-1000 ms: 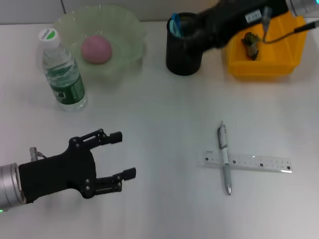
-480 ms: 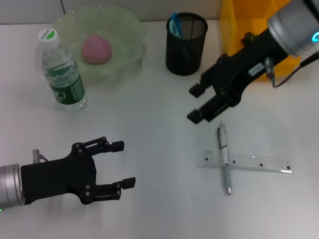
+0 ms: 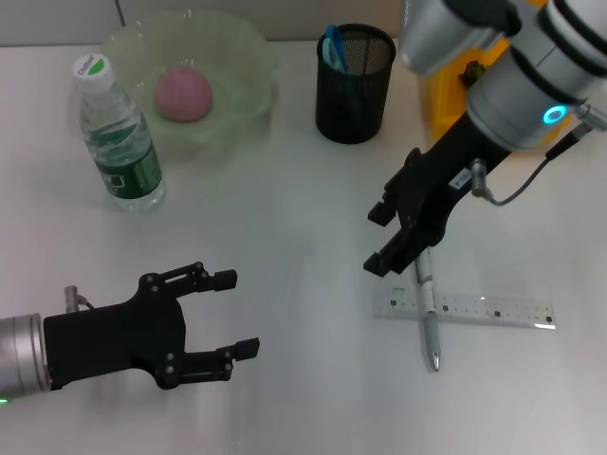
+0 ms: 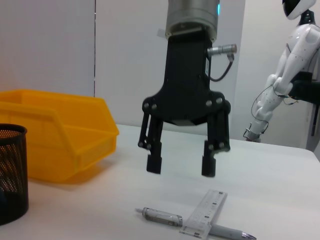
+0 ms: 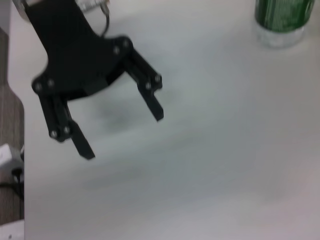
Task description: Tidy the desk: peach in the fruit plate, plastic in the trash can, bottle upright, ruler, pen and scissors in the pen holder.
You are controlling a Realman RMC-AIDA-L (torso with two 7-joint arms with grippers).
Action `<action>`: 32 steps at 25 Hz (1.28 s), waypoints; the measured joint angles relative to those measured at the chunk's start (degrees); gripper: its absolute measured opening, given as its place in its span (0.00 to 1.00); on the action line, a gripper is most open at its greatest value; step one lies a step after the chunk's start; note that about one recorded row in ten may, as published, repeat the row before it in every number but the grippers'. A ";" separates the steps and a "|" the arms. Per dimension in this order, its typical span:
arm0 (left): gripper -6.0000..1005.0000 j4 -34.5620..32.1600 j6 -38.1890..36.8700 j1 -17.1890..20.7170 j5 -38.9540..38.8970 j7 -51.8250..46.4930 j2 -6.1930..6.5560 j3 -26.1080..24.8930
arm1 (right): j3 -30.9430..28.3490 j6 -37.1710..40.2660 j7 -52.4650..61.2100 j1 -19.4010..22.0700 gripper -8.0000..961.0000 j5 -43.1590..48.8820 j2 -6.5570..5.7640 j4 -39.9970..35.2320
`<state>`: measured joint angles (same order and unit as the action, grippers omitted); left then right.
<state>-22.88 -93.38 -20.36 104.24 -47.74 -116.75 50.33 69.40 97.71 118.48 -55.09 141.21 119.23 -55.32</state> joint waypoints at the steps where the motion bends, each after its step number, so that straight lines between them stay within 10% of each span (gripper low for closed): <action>1: 0.82 0.04 0.18 -0.04 0.00 0.02 -0.05 -0.01 | 0.92 -0.38 0.14 0.04 0.74 0.00 0.02 0.41; 32: 0.82 -0.02 1.61 -0.76 0.00 -0.42 -0.41 -0.32 | 17.33 -8.57 0.70 1.96 0.73 0.18 0.30 3.30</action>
<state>-22.90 -91.77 -21.12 104.24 -48.16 -117.15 50.01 86.74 89.14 119.18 -53.13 141.39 119.53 -52.03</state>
